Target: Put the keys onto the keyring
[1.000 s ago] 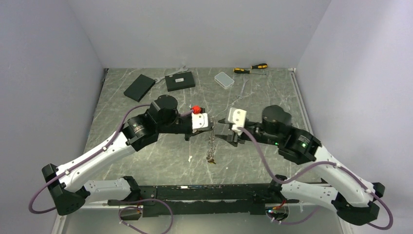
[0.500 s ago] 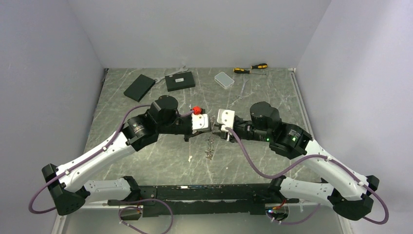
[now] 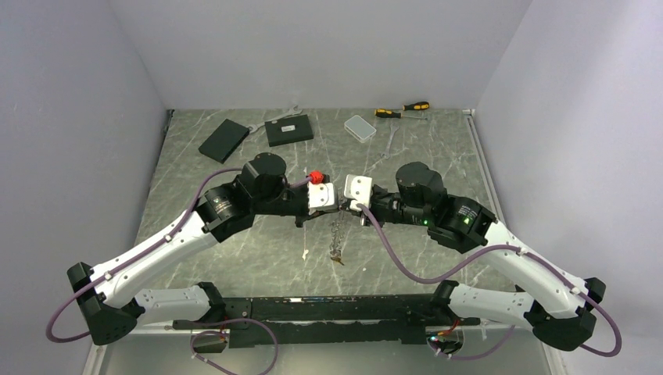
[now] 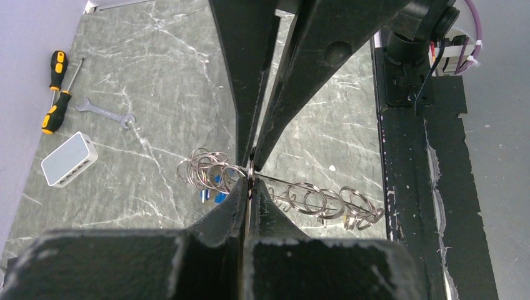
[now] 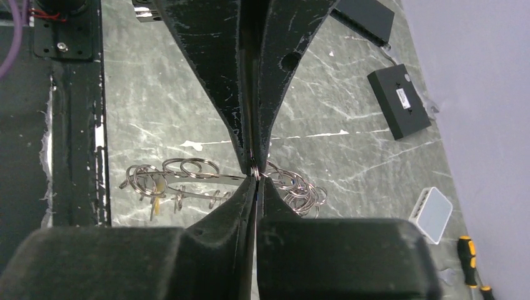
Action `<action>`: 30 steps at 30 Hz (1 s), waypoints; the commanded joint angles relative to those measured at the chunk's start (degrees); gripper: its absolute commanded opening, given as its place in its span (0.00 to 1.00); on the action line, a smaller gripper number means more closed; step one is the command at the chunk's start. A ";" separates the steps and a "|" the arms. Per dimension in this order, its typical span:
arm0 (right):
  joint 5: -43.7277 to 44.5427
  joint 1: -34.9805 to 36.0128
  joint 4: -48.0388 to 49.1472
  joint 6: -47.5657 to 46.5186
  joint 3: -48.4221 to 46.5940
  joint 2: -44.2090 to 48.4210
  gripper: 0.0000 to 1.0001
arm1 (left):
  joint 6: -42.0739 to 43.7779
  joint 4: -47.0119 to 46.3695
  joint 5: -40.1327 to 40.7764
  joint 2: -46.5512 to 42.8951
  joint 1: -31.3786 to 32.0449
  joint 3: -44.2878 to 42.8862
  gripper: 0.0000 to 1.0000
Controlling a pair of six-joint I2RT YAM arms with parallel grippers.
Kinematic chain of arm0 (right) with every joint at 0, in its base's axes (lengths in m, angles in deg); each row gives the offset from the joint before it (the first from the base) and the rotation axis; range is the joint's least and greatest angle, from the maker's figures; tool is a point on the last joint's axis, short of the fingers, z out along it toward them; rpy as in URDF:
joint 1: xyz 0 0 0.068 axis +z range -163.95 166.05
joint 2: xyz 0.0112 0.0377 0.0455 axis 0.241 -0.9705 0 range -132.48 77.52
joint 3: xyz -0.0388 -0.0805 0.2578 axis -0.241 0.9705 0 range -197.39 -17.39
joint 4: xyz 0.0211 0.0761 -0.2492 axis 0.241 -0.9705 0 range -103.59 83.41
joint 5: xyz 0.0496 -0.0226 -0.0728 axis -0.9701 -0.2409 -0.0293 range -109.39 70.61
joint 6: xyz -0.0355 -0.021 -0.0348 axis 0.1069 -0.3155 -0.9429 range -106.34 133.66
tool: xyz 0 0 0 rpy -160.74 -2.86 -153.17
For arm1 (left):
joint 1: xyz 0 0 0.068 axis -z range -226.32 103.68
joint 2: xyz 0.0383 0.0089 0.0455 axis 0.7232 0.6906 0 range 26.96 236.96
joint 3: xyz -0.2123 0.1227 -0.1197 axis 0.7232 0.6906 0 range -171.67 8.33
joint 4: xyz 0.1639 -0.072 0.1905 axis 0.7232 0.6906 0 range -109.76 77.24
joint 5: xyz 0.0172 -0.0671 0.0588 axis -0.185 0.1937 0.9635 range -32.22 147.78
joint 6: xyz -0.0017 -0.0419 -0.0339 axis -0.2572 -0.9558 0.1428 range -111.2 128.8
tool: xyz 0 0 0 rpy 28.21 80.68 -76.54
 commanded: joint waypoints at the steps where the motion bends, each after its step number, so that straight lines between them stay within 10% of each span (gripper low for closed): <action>1: 1.08 0.12 2.31 -0.29 -1.30 0.59 0.00 | 0.58 -3.49 -1.70 -0.29 -0.04 -2.94 0.00; 5: 1.97 0.05 4.69 0.15 0.12 1.95 0.00 | -0.01 -4.33 -1.93 -0.84 0.03 -2.74 0.01; 12: 3.34 0.05 17.40 -0.64 10.65 12.41 0.00 | -0.34 -5.10 -2.41 -5.24 -0.04 -1.30 0.47; 30: -7.63 -0.25 18.58 4.75 12.80 18.40 0.00 | -0.91 -3.98 -11.41 -5.10 -0.58 -1.05 0.50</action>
